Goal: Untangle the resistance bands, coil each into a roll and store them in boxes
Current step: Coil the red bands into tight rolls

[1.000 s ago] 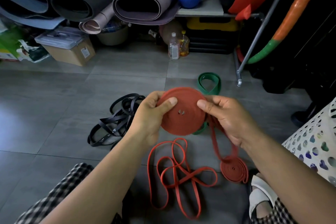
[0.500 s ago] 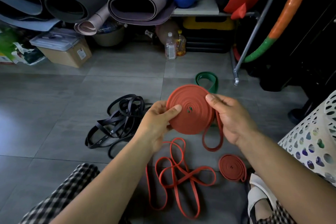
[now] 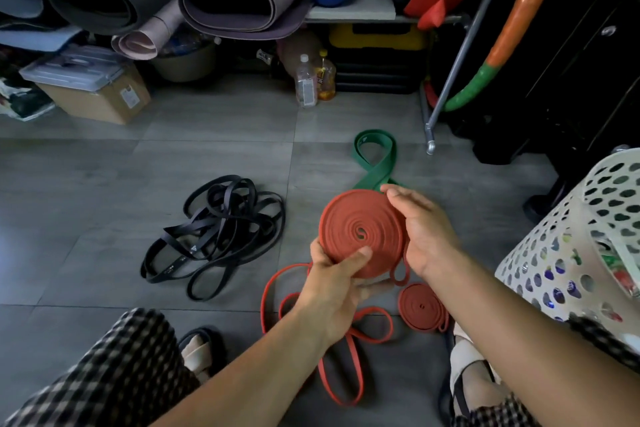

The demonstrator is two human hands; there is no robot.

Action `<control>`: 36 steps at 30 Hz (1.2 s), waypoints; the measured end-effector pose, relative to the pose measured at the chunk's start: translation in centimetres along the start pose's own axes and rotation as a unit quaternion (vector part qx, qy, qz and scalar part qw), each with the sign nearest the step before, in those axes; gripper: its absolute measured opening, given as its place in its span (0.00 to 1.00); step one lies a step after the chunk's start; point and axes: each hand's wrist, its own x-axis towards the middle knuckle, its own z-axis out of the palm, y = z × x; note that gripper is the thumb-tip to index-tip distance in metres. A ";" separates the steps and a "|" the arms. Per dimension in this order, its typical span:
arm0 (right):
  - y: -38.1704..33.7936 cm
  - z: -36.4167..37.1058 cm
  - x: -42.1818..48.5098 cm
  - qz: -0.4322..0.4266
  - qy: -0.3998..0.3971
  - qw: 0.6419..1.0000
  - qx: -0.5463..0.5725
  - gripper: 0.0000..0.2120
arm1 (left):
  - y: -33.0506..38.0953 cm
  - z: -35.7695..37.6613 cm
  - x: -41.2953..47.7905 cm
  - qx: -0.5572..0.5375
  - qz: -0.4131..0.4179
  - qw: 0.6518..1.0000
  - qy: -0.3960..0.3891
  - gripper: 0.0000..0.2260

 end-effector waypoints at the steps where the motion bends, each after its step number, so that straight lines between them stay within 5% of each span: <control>1: 0.1 -0.3 0.0 0.005 0.003 1.000 0.019 0.07 | -0.6 0.0 -0.1 -0.005 -0.011 1.000 0.002 0.16; 9: 1.5 -1.3 3.7 0.056 0.072 0.991 0.099 0.11 | -1.8 0.8 4.2 -0.006 0.011 0.999 0.045 0.15; 16: 10.4 -5.9 10.4 0.040 0.139 0.987 -0.074 0.16 | -6.1 -2.1 13.5 0.097 -0.010 0.994 0.044 0.16; 19: 15.5 -8.5 13.2 0.084 0.092 0.969 -0.214 0.08 | -9.2 -5.6 18.4 0.136 -0.032 0.987 0.080 0.17; 23: 21.3 -11.7 16.2 0.127 0.029 0.934 -0.333 0.12 | -13.0 -9.8 24.3 0.237 -0.036 0.963 0.119 0.20; 32: 26.8 -17.0 18.8 0.165 0.008 0.888 -0.429 0.21 | -19.2 -12.1 30.1 0.428 -0.020 0.900 0.081 0.19; 36: 27.1 -17.6 18.6 0.142 0.013 0.868 -0.475 0.20 | -20.4 -11.4 29.2 0.425 -0.106 0.895 0.080 0.15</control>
